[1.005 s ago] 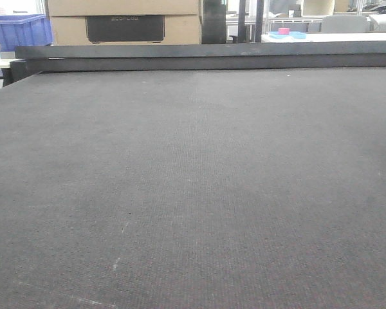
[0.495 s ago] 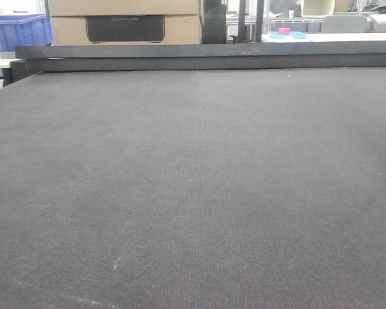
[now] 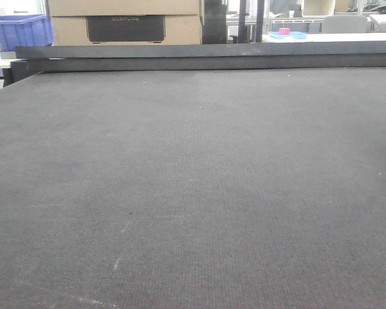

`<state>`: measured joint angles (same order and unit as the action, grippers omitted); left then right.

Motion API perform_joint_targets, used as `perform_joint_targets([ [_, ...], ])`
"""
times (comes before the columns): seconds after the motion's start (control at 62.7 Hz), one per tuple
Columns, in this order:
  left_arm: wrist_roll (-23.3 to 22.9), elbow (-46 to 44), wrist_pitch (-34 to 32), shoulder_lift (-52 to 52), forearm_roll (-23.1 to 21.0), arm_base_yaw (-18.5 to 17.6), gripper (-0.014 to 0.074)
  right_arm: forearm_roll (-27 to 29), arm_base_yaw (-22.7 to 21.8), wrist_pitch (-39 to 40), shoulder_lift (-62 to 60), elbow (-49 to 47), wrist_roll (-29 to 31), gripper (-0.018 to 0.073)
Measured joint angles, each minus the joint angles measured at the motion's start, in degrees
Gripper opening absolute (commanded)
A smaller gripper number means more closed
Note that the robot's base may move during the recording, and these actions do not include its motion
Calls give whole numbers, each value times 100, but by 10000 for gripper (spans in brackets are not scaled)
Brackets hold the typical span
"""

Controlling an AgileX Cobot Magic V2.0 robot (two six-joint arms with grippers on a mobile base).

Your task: Place valve from conveyor to right shelf box

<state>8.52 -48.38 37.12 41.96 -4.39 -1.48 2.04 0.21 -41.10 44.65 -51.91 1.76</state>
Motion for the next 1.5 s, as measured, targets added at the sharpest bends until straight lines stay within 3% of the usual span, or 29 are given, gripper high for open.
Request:
perform_joint_targets([
  [1.5, 0, 0, -11, 0, 9, 0, -111, 37, 0, 24, 0, 0, 0, -164],
])
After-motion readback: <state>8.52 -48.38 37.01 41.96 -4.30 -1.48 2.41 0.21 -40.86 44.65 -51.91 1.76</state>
